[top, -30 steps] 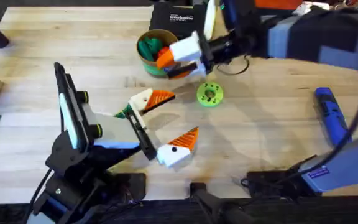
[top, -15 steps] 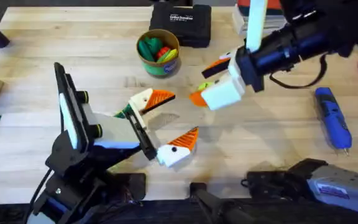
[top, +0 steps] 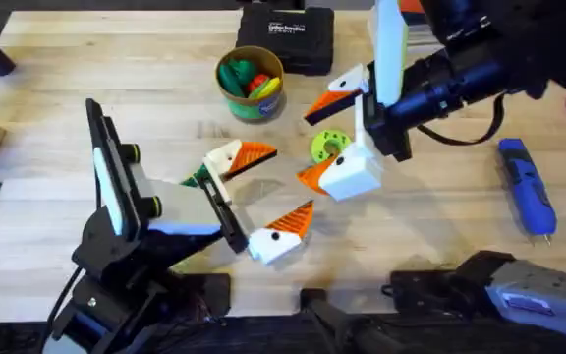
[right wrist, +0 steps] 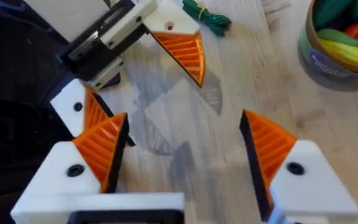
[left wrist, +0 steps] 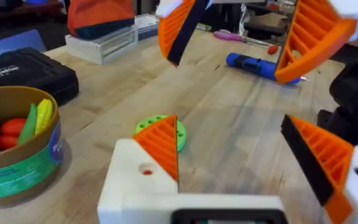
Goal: Pick up the gripper from the table and insert it into the empty holder that is missing its gripper. Then pick up a screw, insert it into the mounting hole, and use the screwdriver to tighten it. Finally, clean up the table by picking up the vegetable and placing it into the bucket.
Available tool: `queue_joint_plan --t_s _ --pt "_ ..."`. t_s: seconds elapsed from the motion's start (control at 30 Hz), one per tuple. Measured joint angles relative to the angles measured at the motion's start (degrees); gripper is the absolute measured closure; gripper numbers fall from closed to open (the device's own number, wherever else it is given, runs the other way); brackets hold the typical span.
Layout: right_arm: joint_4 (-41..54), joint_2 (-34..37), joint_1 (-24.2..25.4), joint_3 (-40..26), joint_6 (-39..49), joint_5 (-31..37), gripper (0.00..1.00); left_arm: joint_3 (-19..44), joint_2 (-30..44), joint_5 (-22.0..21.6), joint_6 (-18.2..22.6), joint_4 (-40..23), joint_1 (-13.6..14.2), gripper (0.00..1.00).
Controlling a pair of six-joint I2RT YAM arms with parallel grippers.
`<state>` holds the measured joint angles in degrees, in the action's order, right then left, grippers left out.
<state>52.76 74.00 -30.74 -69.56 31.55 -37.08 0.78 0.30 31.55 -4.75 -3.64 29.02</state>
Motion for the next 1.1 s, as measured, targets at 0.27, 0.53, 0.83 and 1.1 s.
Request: queue_joint_plan --t_s 0.27,0.53,0.83,1.1 --pt "-0.05 0.00 0.00 0.00 0.44 0.20 0.006 0.00 0.00 0.00 0.00 0.00 0.00 0.015" --pt "1.09 0.30 1.49 -0.02 -5.88 9.78 0.006 0.00 0.00 0.00 0.00 0.00 0.00 0.015" --pt "3.07 7.17 2.62 -0.02 -12.35 25.42 0.007 0.00 0.00 0.00 0.00 0.00 0.00 0.015" --pt "3.73 17.15 0.23 -0.02 -17.05 28.84 0.007 0.00 0.00 0.00 0.00 0.00 0.00 0.015"
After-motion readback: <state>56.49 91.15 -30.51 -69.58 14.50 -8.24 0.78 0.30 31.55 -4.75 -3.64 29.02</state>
